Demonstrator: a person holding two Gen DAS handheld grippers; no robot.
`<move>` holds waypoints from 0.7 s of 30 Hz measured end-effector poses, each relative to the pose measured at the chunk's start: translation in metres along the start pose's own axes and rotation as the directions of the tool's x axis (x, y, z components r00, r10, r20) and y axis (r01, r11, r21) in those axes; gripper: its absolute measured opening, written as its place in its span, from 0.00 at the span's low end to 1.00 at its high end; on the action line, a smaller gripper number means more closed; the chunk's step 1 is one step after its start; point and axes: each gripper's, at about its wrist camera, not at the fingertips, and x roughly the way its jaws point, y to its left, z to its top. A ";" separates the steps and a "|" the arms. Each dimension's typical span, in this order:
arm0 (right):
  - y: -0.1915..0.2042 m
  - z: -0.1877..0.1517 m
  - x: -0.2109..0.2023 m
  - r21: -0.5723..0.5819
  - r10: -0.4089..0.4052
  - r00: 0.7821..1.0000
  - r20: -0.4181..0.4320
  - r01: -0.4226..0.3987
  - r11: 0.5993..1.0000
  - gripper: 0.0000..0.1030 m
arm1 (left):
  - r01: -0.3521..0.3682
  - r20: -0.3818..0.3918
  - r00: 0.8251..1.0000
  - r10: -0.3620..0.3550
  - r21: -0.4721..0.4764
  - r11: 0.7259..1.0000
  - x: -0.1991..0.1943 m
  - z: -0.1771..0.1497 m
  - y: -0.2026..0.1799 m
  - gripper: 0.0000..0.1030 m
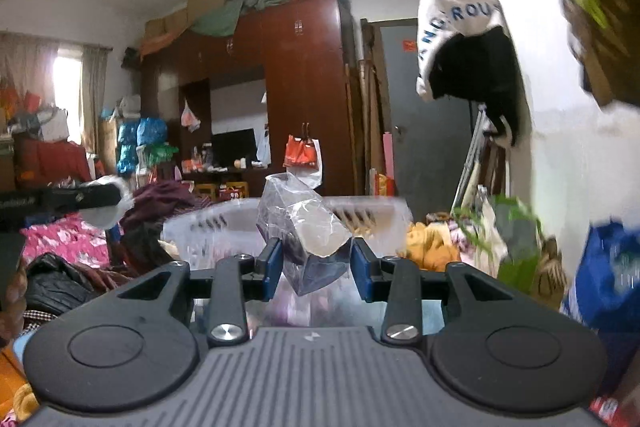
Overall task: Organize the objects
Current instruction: 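Lift both held items over the white basket and release them inside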
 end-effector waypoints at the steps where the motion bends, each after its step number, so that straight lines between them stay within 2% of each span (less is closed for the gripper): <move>1: 0.002 0.014 0.013 -0.015 -0.006 1.000 -0.011 0.006 1.000 0.39 | 0.006 -0.008 1.000 -0.006 0.008 1.000 0.011 0.012 -0.001 0.77; 2: 0.004 0.026 0.025 -0.031 -0.016 1.000 -0.020 0.015 0.999 0.39 | 0.009 -0.026 1.000 -0.009 0.022 1.000 0.025 0.023 -0.003 0.77; 5: 0.007 0.051 0.072 -0.070 -0.052 0.996 -0.066 0.048 0.996 0.39 | -0.058 -0.077 0.995 0.061 0.034 0.998 0.064 0.036 -0.006 0.77; 9: 0.012 0.052 0.127 -0.107 -0.106 0.984 -0.145 0.091 0.990 0.41 | -0.083 -0.206 0.975 0.082 0.004 0.997 0.120 0.030 0.002 0.78; 11: 0.014 0.046 0.139 -0.118 -0.086 0.985 -0.149 0.069 0.991 0.52 | -0.098 -0.263 0.961 0.091 -0.012 0.995 0.138 0.022 0.006 0.78; 13: 0.019 0.038 0.138 -0.138 -0.098 0.983 -0.154 0.077 0.987 0.93 | -0.097 -0.266 0.959 0.095 0.004 0.995 0.140 0.013 0.006 0.78; 14: 0.019 0.035 0.129 -0.150 -0.106 0.985 -0.136 0.085 0.985 0.99 | -0.087 -0.262 0.961 0.089 0.019 0.996 0.137 0.010 0.005 0.78; 17: 0.019 0.029 0.100 -0.142 -0.071 0.994 -0.082 0.059 0.988 1.00 | -0.089 -0.252 0.963 0.100 0.052 0.995 0.124 0.008 -0.002 0.82; 19: 0.017 0.027 0.087 -0.098 -0.035 0.996 -0.077 0.028 0.995 1.00 | -0.096 -0.213 0.971 0.107 0.063 0.993 0.106 0.012 -0.007 0.82; 21: 0.015 0.019 0.073 -0.066 0.000 0.996 -0.085 -0.006 0.998 1.00 | -0.046 -0.185 0.981 0.059 0.073 0.996 0.076 0.005 -0.012 0.86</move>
